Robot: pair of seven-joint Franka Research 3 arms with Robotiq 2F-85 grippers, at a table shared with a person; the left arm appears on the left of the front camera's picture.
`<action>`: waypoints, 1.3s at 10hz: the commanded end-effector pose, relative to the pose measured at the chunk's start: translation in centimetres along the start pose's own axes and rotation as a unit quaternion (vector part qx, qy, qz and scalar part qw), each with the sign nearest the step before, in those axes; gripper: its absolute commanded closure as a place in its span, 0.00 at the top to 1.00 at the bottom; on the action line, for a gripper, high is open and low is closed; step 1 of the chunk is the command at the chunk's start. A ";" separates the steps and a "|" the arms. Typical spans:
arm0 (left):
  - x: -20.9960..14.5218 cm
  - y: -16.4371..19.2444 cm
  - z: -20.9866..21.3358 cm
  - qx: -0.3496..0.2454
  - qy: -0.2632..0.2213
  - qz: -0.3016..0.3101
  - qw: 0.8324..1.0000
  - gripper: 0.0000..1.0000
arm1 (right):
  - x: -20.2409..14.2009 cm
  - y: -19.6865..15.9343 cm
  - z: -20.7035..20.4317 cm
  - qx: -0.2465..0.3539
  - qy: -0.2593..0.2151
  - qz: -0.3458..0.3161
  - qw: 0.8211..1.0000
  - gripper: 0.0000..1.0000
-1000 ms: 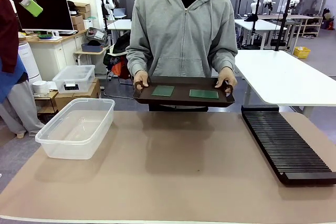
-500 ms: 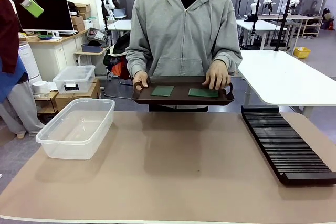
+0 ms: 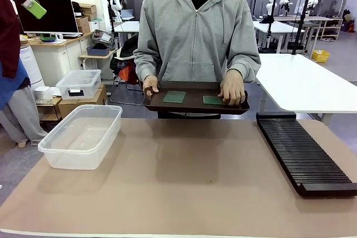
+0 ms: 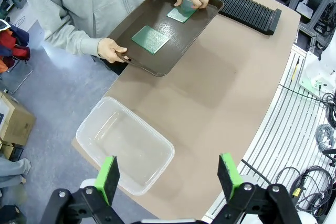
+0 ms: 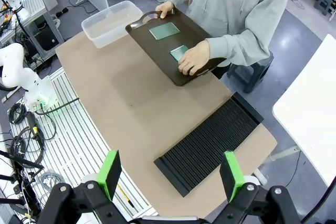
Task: Sort PCBs into racks and boxes based on the side picked up.
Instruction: Pick up the Blank PCB handed by the Human.
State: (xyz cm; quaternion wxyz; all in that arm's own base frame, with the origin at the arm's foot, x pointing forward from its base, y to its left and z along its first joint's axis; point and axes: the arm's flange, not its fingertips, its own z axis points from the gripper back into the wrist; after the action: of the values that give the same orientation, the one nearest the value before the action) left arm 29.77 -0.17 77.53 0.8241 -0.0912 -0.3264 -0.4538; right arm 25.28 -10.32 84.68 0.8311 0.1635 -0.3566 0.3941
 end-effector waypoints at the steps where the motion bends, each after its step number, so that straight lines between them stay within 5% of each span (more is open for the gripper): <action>1: -0.1 0.0 -0.1 -0.004 -0.004 -0.002 1.000 1.00 | 0.1 0.4 -0.1 -0.002 0.005 0.001 1.000 1.00; 13: -0.1 0.0 -0.1 -0.004 -0.004 -0.002 1.000 1.00 | 0.1 0.4 -0.1 -0.002 0.005 0.001 1.000 1.00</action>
State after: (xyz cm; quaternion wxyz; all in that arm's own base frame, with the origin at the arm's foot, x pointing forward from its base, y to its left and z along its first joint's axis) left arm 29.77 -0.17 77.53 0.8241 -0.0912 -0.3264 -0.4538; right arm 25.28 -10.32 84.68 0.8311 0.1635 -0.3566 0.3941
